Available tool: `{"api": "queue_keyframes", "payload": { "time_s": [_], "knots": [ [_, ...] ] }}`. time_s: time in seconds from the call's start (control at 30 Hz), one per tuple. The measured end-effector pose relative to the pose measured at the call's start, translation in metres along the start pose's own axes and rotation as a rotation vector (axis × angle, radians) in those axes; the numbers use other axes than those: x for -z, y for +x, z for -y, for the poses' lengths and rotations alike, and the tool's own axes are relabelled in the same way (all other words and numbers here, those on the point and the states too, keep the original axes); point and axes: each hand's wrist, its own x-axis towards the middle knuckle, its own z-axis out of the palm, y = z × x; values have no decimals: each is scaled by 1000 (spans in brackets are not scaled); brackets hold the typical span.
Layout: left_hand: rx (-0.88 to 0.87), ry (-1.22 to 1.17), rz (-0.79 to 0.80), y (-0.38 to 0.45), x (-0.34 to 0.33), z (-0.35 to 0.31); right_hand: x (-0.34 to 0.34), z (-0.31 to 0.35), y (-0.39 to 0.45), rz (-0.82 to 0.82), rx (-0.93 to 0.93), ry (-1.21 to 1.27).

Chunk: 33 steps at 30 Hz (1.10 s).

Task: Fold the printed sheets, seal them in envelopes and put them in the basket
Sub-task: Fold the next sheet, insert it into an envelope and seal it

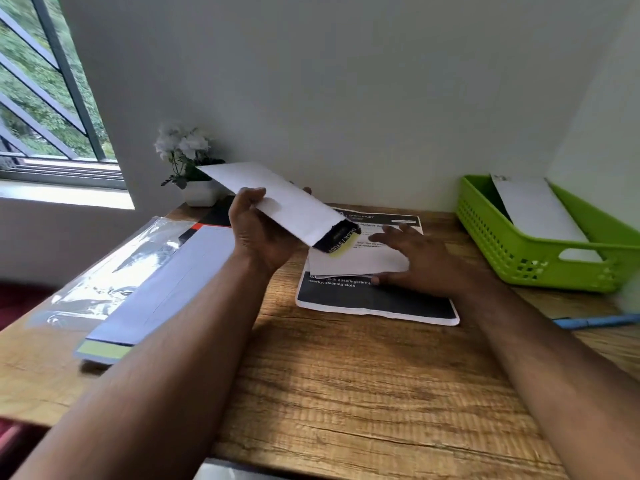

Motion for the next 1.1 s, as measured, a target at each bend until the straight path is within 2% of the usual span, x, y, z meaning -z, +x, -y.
{"api": "queue_keyframes", "payload": {
  "time_s": [0.13,0.37,0.47,0.63,0.77,0.9,1.1],
  "knots": [
    [-57,35,-60,-1,0,1,-3,0,6,68,-50,-20],
    [-41,25,-112,-2,3,4,1,-2,3,-20,-3,-77],
    [-48,-2,-149,-3,4,2,0,-4,2,-27,50,-12],
    [-85,-27,-225,-6,0,-1,-3,-6,3,-178,139,18],
    [-119,-65,-275,-5,0,-6,-5,-7,1,-207,77,-22],
    [-167,-120,-330,-3,3,-15,3,-7,-4,-346,50,-54],
    [-257,-167,-424,3,15,-39,16,-10,-15,-547,26,151]
  ]
}}
